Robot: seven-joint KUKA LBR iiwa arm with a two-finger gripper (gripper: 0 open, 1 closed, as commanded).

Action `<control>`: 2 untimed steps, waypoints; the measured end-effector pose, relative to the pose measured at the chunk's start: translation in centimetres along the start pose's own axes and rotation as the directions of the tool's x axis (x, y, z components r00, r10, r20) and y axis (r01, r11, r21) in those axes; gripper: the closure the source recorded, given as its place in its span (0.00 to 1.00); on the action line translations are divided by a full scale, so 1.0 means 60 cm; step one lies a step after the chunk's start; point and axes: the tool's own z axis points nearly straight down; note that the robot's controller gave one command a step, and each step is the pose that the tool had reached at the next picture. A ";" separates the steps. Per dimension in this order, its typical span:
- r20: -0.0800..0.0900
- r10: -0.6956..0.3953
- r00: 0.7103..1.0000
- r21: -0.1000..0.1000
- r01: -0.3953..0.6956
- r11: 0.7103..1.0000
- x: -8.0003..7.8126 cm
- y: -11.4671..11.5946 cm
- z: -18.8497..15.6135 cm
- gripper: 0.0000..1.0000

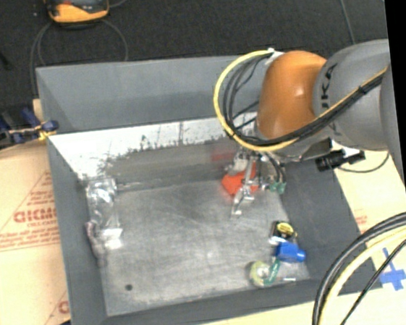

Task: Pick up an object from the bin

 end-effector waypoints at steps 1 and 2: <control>-0.005 -0.005 1.000 0.002 0.005 1.000 0.004 0.001 0.002 1.00; 0.003 -0.038 0.999 0.001 0.038 0.999 0.005 0.003 -0.133 1.00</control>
Offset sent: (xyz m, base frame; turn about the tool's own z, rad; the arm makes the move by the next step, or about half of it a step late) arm 0.0000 0.0000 0.0000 0.0000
